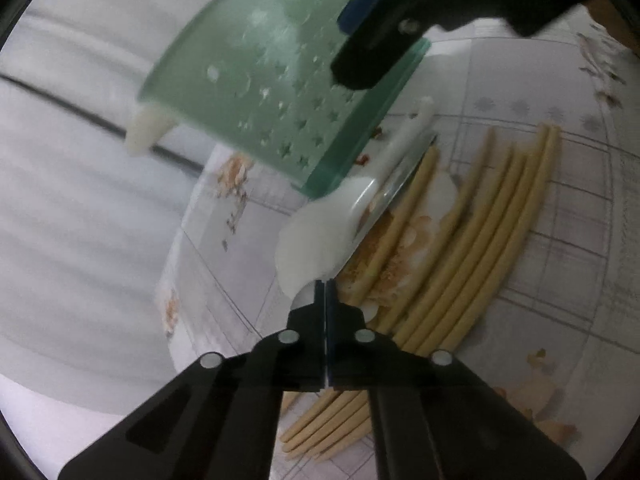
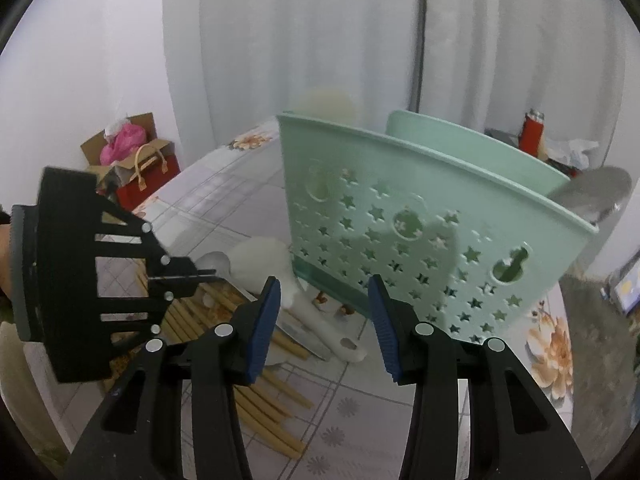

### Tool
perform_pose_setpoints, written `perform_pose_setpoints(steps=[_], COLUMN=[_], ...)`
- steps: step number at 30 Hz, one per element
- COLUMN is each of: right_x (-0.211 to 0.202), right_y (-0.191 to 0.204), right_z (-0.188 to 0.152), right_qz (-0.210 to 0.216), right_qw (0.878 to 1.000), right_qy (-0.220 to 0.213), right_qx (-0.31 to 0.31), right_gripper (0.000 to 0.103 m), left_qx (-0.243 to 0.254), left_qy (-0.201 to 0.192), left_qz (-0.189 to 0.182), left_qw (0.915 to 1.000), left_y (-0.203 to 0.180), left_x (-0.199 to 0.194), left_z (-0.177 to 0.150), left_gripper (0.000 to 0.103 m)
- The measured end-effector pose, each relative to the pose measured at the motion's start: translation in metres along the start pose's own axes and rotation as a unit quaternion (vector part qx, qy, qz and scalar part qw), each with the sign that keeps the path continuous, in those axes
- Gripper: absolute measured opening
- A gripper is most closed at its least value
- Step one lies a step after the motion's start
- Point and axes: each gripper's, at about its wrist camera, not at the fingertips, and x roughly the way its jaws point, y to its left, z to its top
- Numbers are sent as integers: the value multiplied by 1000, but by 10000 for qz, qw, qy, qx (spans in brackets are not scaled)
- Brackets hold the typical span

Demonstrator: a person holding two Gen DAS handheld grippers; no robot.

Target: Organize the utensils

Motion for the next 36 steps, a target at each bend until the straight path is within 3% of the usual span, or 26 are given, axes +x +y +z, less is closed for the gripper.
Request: perform_pose_setpoints(steps=[6,9,11,13,15,26,32,36], right_x=[-7,-9,-8,-6,-6,4,8,10], right_y=[-9,-12,-13,-13,-14,-11,-9,-9], right_z=[2,1,0,-1,-2,-1,-2,-2], right_qz=[85,130,148,156,156,191,227,246], right_qw=[9997,9996,9995,9994,9994,9992,9991,9990], right_qy=[-130,-173,-177,-151,-141,-33,13,35], right_qx=[171,200,227,254,278,342,353,382], right_gripper=[41,41,41,41,41,41,41,41], left_qx=[138,-182,-569,-945,-1150,-1498,-1009,-310], left_qy=[-31,76,201,199,208,165,61,116], left_qz=[158,173,-58,-265,-406,-761,-727,-495], left_qw=[9998,9997,9982,9950,9923,9856,9922,9982], left_y=[2,11,20,29,33,50,42,26], left_x=[-19,-18,-11,-6,1,30,36,33], left_z=[2,3,0,-3,-5,-9,-7,-1], left_gripper=[0,4,7,31,38,41,39,16])
